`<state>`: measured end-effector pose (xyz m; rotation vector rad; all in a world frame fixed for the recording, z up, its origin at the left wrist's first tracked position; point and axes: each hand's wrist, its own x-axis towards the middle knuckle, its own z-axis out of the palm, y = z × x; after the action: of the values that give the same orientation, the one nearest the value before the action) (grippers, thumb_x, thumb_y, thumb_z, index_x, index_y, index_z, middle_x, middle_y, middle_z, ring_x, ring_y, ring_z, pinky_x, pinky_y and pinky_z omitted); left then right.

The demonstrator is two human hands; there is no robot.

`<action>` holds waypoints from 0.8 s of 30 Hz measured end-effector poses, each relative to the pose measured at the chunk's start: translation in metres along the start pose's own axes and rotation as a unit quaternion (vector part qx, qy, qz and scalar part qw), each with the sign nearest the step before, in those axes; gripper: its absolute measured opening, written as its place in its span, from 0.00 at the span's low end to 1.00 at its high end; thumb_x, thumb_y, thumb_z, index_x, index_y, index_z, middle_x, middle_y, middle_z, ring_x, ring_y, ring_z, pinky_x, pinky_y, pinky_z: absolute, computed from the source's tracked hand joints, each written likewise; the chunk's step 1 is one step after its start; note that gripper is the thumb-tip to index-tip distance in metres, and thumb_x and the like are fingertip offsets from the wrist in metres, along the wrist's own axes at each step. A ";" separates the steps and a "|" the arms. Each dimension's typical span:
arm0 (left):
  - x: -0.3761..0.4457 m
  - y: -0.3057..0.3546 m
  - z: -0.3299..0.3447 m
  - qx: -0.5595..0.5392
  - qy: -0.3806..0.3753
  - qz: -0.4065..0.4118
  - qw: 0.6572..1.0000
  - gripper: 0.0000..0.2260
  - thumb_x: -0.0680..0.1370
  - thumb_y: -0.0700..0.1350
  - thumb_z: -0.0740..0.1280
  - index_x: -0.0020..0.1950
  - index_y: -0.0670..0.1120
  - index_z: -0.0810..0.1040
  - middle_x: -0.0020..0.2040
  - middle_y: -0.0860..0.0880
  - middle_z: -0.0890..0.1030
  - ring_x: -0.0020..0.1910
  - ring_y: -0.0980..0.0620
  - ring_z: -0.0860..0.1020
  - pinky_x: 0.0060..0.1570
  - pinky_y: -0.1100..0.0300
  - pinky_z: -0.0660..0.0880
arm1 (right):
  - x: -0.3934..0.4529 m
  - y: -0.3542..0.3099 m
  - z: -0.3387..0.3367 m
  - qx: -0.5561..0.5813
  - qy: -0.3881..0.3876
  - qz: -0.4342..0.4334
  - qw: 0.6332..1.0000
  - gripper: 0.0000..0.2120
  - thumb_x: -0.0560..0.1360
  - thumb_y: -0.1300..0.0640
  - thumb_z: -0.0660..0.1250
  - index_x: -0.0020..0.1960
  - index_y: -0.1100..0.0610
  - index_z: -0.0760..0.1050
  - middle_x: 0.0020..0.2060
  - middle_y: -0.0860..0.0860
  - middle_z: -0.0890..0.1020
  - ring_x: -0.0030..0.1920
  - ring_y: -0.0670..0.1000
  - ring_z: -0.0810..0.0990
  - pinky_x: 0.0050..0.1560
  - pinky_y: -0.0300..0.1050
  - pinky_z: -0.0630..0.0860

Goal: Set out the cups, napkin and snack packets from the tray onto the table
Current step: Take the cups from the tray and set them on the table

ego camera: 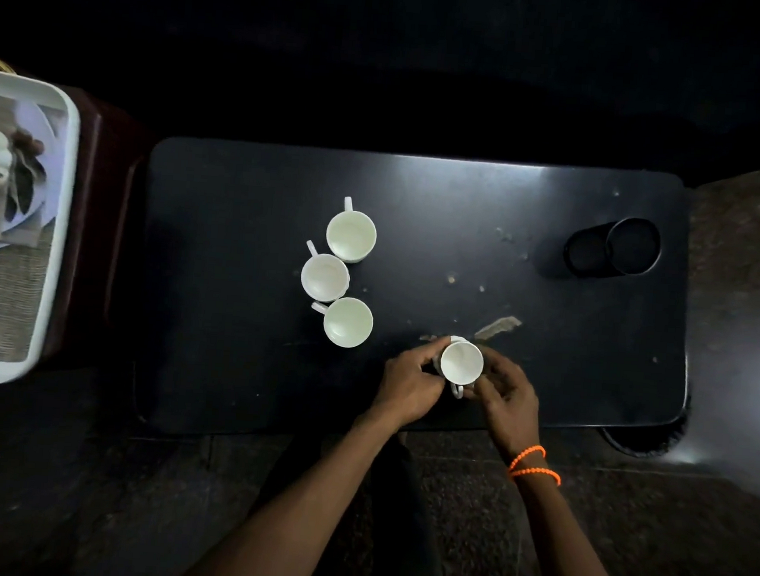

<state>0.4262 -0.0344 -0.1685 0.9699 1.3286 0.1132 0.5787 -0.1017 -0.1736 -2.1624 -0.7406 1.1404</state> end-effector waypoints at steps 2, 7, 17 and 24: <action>0.000 0.003 -0.006 -0.002 0.008 0.001 1.000 0.26 0.72 0.39 0.67 0.68 0.58 0.82 0.64 0.55 0.85 0.59 0.66 0.80 0.57 0.76 0.71 | -0.002 -0.007 0.002 -0.036 0.028 -0.022 0.999 0.23 0.72 0.71 0.69 0.63 0.54 0.82 0.58 0.53 0.82 0.52 0.44 0.84 0.55 0.42 0.82; -0.003 0.031 -0.046 0.089 0.076 0.116 0.986 0.25 0.73 0.35 0.65 0.68 0.48 0.82 0.60 0.45 0.86 0.56 0.49 0.84 0.62 0.59 0.78 | -0.010 -0.034 0.020 -0.108 0.170 -0.094 0.975 0.24 0.70 0.72 0.70 0.64 0.60 0.80 0.54 0.58 0.79 0.49 0.53 0.79 0.53 0.32 0.73; -0.016 0.031 -0.123 0.385 0.120 0.196 0.894 0.20 0.74 0.35 0.66 0.66 0.43 0.82 0.63 0.43 0.83 0.63 0.40 0.78 0.60 0.44 0.75 | -0.058 -0.064 0.136 0.051 -0.085 0.030 0.995 0.19 0.74 0.69 0.67 0.62 0.55 0.79 0.46 0.60 0.84 0.43 0.60 0.82 0.53 0.62 0.82; -0.033 -0.005 -0.119 0.301 0.176 0.145 0.926 0.30 0.75 0.33 0.65 0.78 0.43 0.70 0.70 0.43 0.76 0.67 0.40 0.73 0.65 0.46 0.73 | -0.062 -0.071 0.160 0.184 -0.031 0.138 0.973 0.14 0.74 0.60 0.67 0.58 0.51 0.79 0.42 0.53 0.84 0.43 0.48 0.82 0.50 0.62 0.85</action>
<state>0.3140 0.0060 -0.1379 1.7345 1.5770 0.1091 0.3984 -0.0596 -0.1651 -1.9577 -0.2270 1.3688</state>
